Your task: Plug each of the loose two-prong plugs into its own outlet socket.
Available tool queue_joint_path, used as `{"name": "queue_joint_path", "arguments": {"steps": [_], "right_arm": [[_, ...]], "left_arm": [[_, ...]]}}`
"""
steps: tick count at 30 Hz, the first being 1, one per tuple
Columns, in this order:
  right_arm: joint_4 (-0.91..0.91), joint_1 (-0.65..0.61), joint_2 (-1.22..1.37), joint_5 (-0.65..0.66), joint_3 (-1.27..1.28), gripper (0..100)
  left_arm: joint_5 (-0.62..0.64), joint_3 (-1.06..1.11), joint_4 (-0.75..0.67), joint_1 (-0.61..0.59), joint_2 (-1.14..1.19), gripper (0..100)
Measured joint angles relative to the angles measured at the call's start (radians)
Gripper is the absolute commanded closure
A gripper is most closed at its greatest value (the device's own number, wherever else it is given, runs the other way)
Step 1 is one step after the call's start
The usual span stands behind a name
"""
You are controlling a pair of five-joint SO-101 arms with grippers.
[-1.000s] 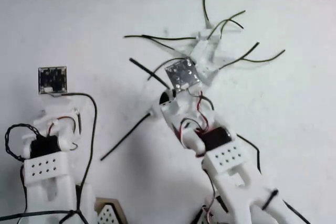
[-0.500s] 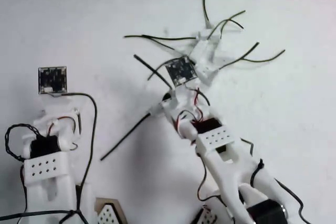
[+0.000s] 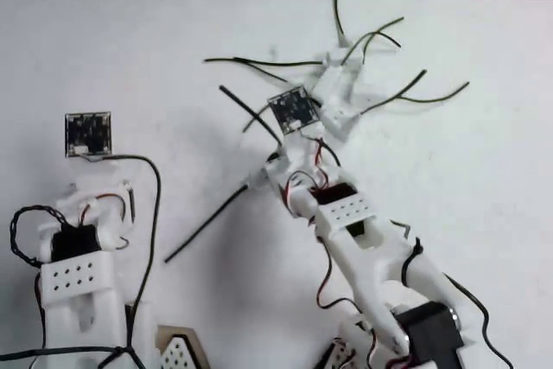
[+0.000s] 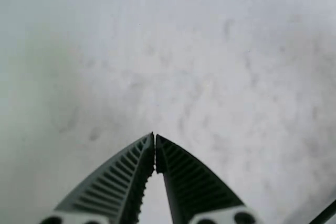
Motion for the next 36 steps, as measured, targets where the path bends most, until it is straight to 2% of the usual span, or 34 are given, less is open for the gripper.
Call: {"name": "queue_joint_path", "arguments": {"steps": [9, 17, 22, 29, 36], "right_arm": [[0.0, 0.002, 0.012, -0.002, -0.008, 98.1], [0.095, 0.005, 0.009, -0.002, -0.032, 98.1], [0.138, 0.005, 0.008, 0.054, -0.032, 98.1], [0.169, 0.005, 0.006, 0.068, -0.034, 98.1], [0.279, 0.008, 0.006, 0.068, -0.058, 98.1]], "left_arm": [[0.0, 0.0, -0.002, 0.0, -0.002, 98], [0.0, 0.006, -0.002, 0.002, -0.002, 98], [0.0, 0.006, -0.002, 0.002, -0.002, 98], [0.0, 0.006, -0.002, 0.002, -0.002, 98], [0.0, 0.006, -0.002, 0.002, -0.002, 98]]}}
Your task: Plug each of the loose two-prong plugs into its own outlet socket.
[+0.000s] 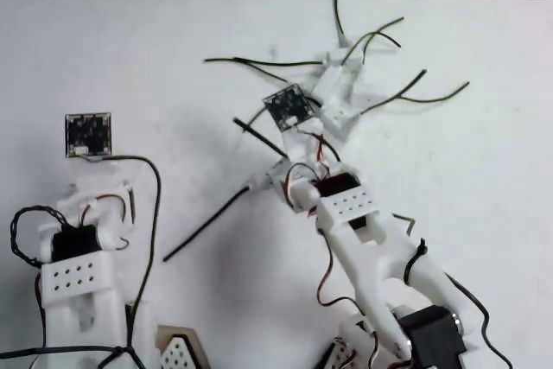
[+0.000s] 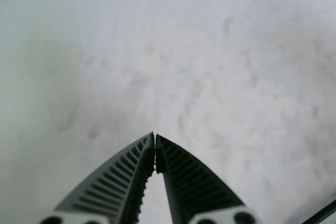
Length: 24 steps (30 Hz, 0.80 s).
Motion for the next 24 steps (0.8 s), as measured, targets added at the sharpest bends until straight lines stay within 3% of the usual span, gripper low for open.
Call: {"name": "queue_joint_path", "arguments": {"steps": [8, 24], "right_arm": [[0.181, 0.0, 0.015, 0.0, -0.104, 98.1], [0.075, -0.006, 0.006, 0.0, -0.118, 98.1]], "left_arm": [[0.0, 0.0, 0.0, 0.0, 0.0, 98], [0.0, 0.0, 0.0, 0.0, 0.0, 98]]}}
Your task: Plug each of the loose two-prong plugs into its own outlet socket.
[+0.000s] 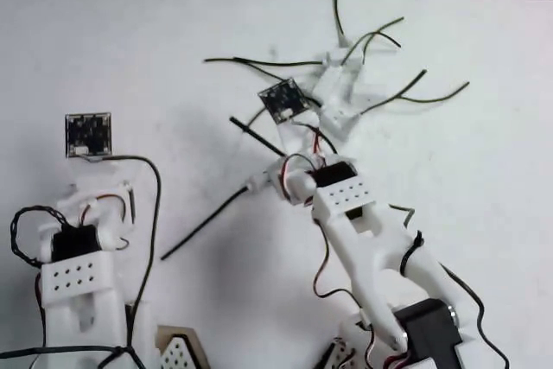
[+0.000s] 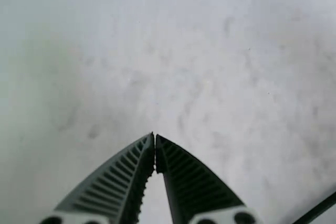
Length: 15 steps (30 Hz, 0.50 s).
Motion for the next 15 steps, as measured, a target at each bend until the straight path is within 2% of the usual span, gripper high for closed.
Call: {"name": "queue_joint_path", "arguments": {"steps": [8, 15], "right_arm": [[-0.002, 0.003, 0.078, 0.0, -0.051, 98.1], [0.158, 0.005, 0.184, 0.0, -0.21, 98.1]], "left_arm": [[0.0, 0.0, 0.0, 0.0, 0.0, 98], [0.0, 0.0, 0.0, 0.0, 0.0, 98]]}}
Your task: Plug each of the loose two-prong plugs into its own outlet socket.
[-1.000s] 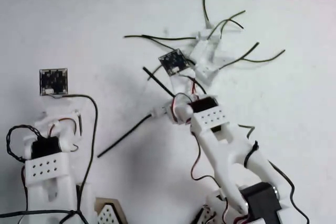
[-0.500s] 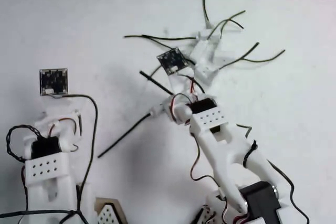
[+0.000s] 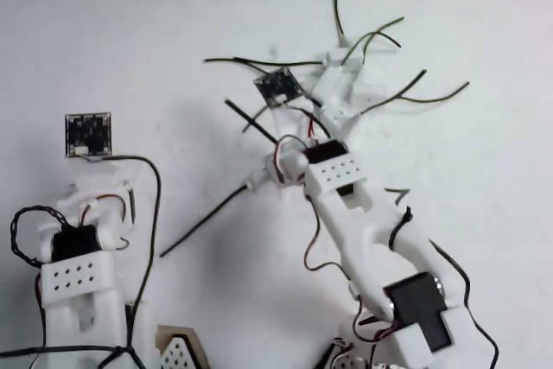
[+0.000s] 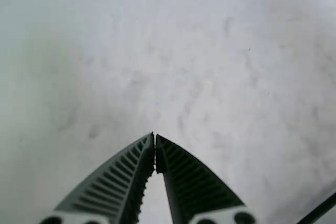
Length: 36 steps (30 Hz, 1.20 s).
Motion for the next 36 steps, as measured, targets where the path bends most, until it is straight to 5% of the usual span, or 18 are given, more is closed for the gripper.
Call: {"name": "queue_joint_path", "arguments": {"steps": [12, 36], "right_arm": [[0.229, -0.021, 0.043, 0.0, -0.12, 98.1], [0.242, -0.034, 0.137, 0.0, -0.133, 98.1]], "left_arm": [[0.0, 0.0, 0.0, 0.0, 0.0, 98], [0.0, 0.0, 0.0, 0.0, 0.0, 98]]}}
